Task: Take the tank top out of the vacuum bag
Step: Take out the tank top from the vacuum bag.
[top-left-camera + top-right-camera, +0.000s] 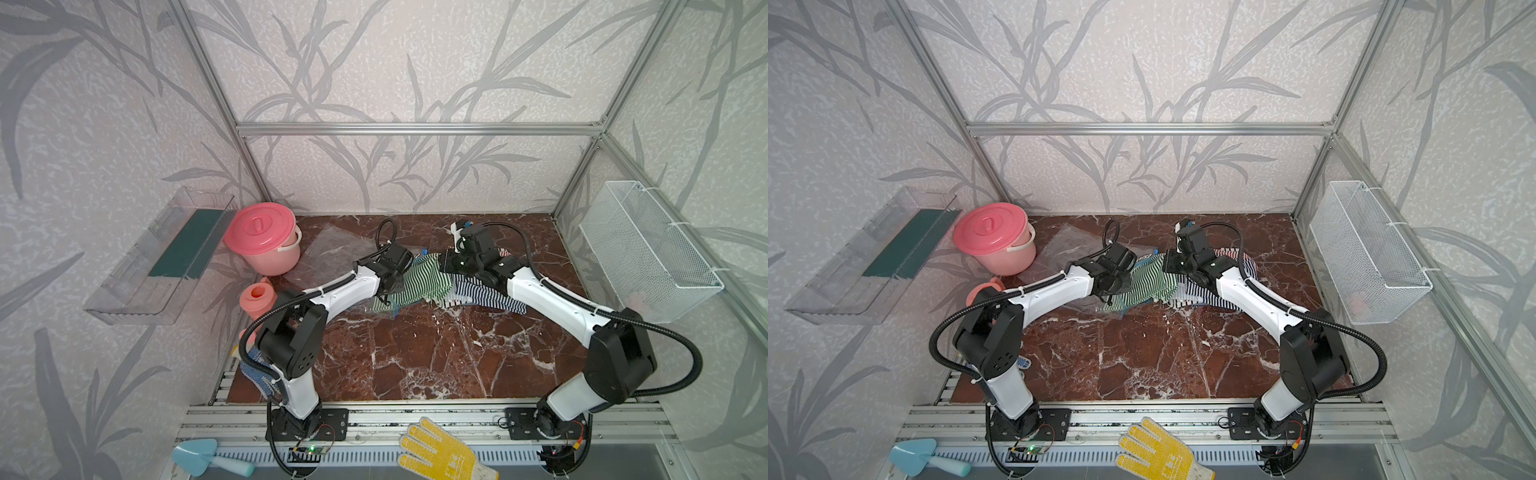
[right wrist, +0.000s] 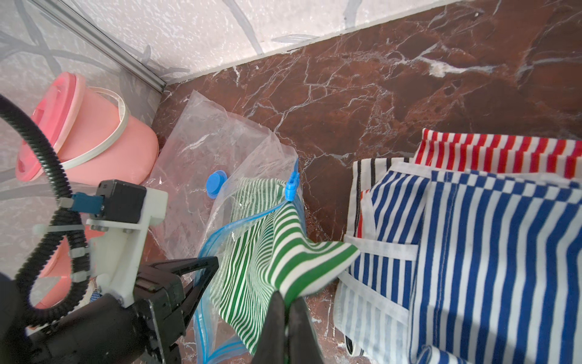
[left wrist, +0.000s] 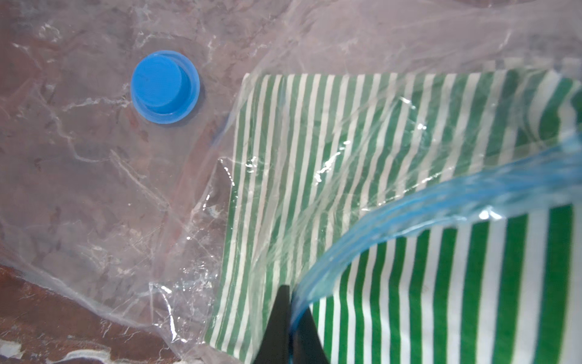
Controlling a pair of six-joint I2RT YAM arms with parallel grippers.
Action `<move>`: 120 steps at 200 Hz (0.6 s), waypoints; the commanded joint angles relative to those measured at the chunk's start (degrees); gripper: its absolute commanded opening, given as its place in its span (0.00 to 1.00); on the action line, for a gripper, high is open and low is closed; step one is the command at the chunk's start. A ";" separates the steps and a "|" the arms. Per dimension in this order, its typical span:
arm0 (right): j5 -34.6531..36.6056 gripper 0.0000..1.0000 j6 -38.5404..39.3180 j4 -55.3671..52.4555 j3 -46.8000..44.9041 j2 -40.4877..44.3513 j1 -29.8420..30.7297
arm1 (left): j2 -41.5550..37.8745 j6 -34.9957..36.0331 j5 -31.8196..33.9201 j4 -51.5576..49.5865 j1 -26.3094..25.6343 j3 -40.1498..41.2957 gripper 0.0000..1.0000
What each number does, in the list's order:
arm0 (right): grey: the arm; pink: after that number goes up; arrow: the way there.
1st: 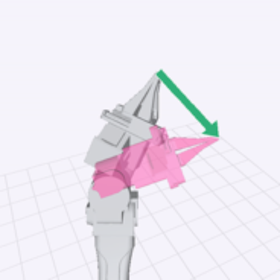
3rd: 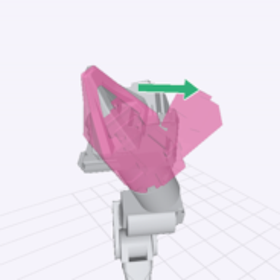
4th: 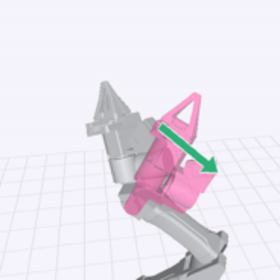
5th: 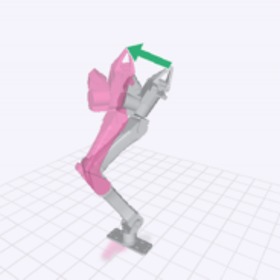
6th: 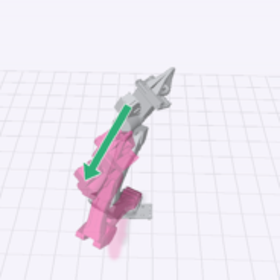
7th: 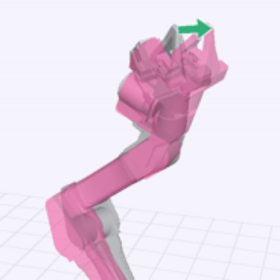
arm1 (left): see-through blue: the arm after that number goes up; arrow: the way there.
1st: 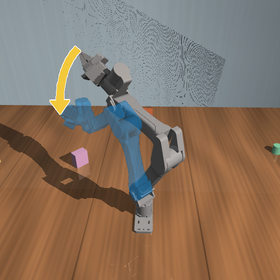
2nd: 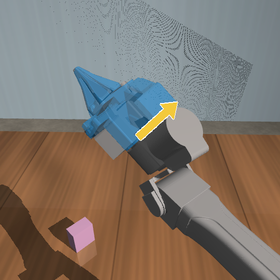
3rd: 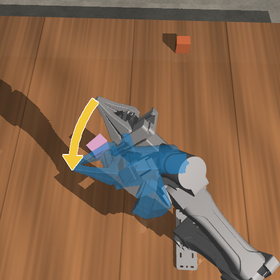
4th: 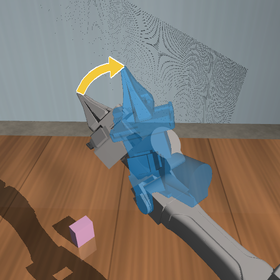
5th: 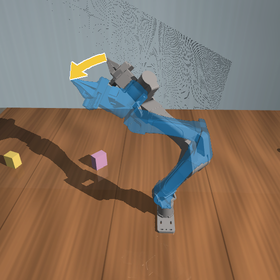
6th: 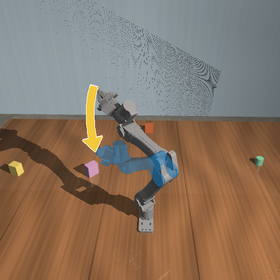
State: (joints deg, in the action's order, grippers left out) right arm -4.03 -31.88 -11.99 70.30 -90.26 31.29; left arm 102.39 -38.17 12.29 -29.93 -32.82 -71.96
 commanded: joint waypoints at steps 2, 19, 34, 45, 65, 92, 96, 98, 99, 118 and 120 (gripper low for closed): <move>0.70 0.00 -0.29 1.62 0.57 3.68 -0.54 | 1.98 -1.68 1.20 -1.87 1.03 -2.02 0.00; 0.52 0.00 -0.51 1.62 0.20 4.08 -0.71 | 3.41 -1.92 1.61 -2.66 1.42 -3.56 0.00; 0.43 0.00 -0.71 1.71 -0.26 4.62 -1.01 | 4.42 -2.25 1.70 -3.39 1.95 -4.71 0.00; 0.34 0.00 -0.82 1.77 -0.65 5.11 -1.38 | 4.81 -2.67 1.47 -3.72 2.51 -5.07 0.00; 0.24 0.00 -0.82 1.79 -1.18 5.86 -2.18 | 5.10 -4.07 1.29 -3.59 3.33 -5.02 0.00; -0.01 0.00 -0.73 1.62 -1.48 6.23 -2.70 | 5.73 -5.15 0.49 -3.72 4.40 -5.83 0.00; -0.08 0.00 -0.81 1.66 -1.55 6.33 -2.72 | 5.84 -5.16 0.56 -3.77 4.47 -5.96 0.00; -0.09 0.00 -0.82 1.65 -1.52 6.32 -2.77 | 5.92 -5.16 0.67 -3.87 4.44 -6.10 0.00; -0.10 0.00 -0.82 1.63 -1.50 6.37 -2.83 | 5.95 -5.16 0.69 -3.93 4.43 -6.13 0.00; -0.19 0.00 -0.90 1.83 -2.01 6.83 -2.98 | 6.82 -5.24 0.47 -4.53 5.04 -7.17 0.00; -0.19 0.00 -0.97 1.91 -2.12 6.89 -3.01 | 6.87 -5.24 0.46 -4.61 5.11 -7.15 0.00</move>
State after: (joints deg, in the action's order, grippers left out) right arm -4.54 -32.64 -11.88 68.86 -86.26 28.84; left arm 107.53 -42.02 11.68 -31.75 -28.64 -77.19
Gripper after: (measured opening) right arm 0.049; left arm 0.045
